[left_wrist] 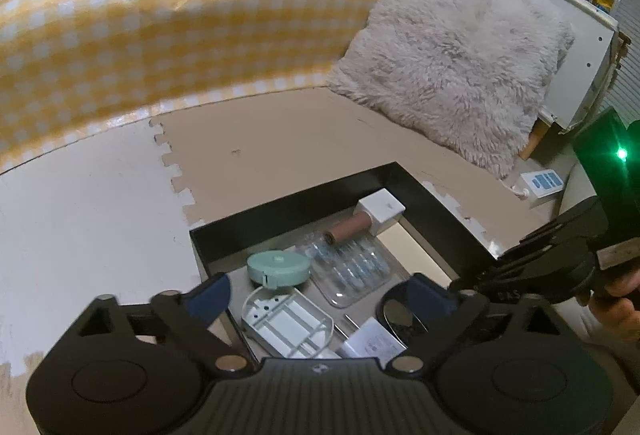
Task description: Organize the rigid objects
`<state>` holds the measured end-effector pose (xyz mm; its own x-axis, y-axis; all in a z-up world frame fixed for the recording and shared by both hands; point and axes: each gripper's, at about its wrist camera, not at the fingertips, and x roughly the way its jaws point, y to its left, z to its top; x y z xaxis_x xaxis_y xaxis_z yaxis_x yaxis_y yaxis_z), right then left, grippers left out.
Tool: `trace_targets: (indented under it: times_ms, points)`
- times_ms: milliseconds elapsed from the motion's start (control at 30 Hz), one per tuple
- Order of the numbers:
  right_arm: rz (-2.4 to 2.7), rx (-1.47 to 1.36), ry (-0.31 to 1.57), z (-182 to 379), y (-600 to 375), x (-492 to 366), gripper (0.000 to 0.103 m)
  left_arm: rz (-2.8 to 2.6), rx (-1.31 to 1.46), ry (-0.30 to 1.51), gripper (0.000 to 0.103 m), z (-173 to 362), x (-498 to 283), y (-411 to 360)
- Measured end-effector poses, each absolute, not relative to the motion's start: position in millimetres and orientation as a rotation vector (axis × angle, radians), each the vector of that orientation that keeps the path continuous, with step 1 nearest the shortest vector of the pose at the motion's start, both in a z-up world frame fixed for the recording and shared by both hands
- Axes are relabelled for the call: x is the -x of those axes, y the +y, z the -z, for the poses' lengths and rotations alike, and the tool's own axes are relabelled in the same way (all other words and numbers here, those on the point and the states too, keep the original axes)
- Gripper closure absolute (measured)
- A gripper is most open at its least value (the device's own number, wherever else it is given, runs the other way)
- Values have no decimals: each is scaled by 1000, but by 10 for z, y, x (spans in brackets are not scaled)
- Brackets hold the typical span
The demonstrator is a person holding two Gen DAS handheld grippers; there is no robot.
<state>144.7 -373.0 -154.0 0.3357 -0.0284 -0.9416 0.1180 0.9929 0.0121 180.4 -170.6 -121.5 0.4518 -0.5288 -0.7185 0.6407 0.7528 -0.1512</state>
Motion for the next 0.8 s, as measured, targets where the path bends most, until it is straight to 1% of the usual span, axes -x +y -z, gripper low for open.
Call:
trace_targets:
  times_ms: [133,500,800]
  points:
    - [96,-83,1225,1541,-3731,-1447,90,719,-142,851,0,1171,-1740,-1691]
    - [96,-83,1225,1541,-3732,-1447,90,682,-120,901,0,1032,-1536,-1590]
    - [103,-62,1225,1534,-3713,-1451,89,657,-86,895,0,917,-1400,-1496]
